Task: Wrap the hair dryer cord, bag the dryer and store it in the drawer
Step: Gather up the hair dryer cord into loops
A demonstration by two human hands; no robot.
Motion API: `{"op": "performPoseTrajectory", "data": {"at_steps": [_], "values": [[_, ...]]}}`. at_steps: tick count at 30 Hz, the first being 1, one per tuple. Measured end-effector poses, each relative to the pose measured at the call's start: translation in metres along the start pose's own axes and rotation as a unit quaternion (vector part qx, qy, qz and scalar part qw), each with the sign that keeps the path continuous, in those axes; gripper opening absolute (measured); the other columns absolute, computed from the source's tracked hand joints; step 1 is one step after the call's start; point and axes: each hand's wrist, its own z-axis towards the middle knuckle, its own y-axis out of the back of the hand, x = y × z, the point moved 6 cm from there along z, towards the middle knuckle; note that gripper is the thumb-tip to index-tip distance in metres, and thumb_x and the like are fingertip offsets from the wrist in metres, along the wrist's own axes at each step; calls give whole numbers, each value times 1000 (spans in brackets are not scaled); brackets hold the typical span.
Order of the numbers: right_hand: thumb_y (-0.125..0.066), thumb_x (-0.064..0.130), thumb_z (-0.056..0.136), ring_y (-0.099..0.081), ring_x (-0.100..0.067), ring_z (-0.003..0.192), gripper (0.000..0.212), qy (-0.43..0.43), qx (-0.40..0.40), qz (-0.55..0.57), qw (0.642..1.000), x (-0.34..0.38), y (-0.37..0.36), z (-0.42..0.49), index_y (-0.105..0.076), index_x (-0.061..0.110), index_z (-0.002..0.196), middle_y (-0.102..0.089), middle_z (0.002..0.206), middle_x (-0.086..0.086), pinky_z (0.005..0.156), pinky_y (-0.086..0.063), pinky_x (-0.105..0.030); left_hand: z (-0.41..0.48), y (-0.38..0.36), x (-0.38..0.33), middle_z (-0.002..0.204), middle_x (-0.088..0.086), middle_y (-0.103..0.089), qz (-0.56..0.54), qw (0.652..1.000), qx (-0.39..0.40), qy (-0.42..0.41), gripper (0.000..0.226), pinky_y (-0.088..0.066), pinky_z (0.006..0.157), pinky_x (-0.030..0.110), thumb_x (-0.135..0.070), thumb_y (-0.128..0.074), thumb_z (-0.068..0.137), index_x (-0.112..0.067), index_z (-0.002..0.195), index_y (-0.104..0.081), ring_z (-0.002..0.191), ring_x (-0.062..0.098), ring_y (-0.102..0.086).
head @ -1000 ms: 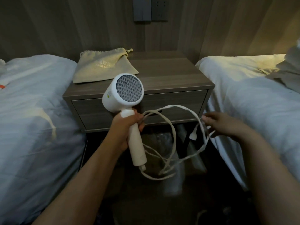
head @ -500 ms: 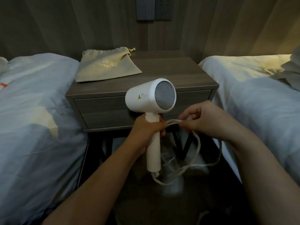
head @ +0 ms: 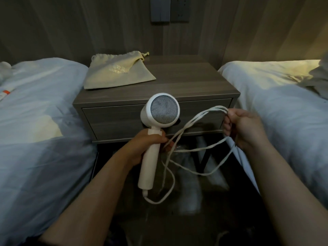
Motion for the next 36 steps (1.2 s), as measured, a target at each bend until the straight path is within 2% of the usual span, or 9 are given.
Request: {"op": "performPoseTrajectory", "data": {"at_steps": [4, 10, 15, 20, 24, 26, 30, 33, 36], "values": [[-32, 1, 94, -34, -8, 32, 35, -64, 7, 50, 997, -13, 3, 5, -42, 11, 62, -40, 49, -2, 34, -28, -14, 0, -4, 2, 62, 4, -70, -9, 1000, 19, 2, 9, -55, 60, 23, 0, -56, 82, -5, 75, -53, 60, 12, -67], [-31, 4, 95, -35, -7, 27, 32, -108, 6, 39, 993, -21, -5, 0, -44, 11, 67, -42, 47, -3, 31, -27, -12, 4, -16, 11, 86, 7, -74, -85, 995, 49, 9, 14, -57, 73, 27, -8, -67, 73, -11, 73, -53, 89, 16, -69], [-31, 6, 94, -47, -10, 33, 27, -135, 95, -31, 986, -15, -5, -2, -49, 7, 73, -54, 55, -8, 34, -38, -16, 6, -16, 13, 62, 1, -68, -67, 997, -15, -18, 18, -54, 59, 21, 6, -59, 78, -10, 72, -53, 61, 9, -65], [-39, 11, 94, -66, -25, 69, 33, -126, 232, -315, 912, -3, 3, -16, -67, -2, 81, -72, 81, -25, 66, -48, -28, 7, -2, 9, 55, 5, -62, -42, 998, -49, -28, 23, -51, 52, 21, 11, -55, 78, -8, 67, -52, 49, 12, -58], [-40, 49, 84, -66, -18, 64, 58, -148, 350, -306, 873, -13, -26, -36, -71, 1, 85, -73, 75, -17, 63, -50, -24, 4, -8, 7, 61, 11, -61, 60, 998, -7, -20, 20, -51, 53, 24, 13, -60, 75, -4, 69, -53, 49, 15, -58], [-47, 44, 85, -58, -15, 53, 47, -92, 382, -354, 848, -18, -43, -44, -70, 3, 81, -68, 59, -5, 58, -46, -26, 3, -15, 10, 63, 12, -62, 111, 994, -1, -18, 18, -52, 55, 25, 13, -64, 71, -3, 71, -57, 52, 16, -59], [-57, 14, 89, -51, -8, 36, 37, -74, 284, -310, 904, -26, -46, -35, -67, 12, 54, -59, 42, 1, 41, -45, -19, 3, -22, 14, 60, 7, -65, 77, 997, 23, -9, 20, -53, 55, 25, 8, -69, 67, -4, 71, -55, 52, 15, -61], [-51, 14, 93, -50, -10, 35, 37, -129, 125, -144, 973, -27, -31, -20, -62, 8, 58, -54, 44, -5, 37, -46, -19, 5, -17, 11, 59, 7, -68, 9, 1000, 25, -7, 20, -53, 53, 23, 13, -54, 79, -5, 73, -49, 50, 13, -62], [-39, 22, 98, -42, -12, 47, 37, -145, -58, -2, 988, -21, -1, -3, -48, 12, 65, -44, 49, -2, 37, -47, -17, 6, -8, 9, 56, 6, -67, -13, 1000, 8, -9, 21, -53, 51, 22, 14, -49, 81, -5, 74, -49, 49, 13, -62]]}}
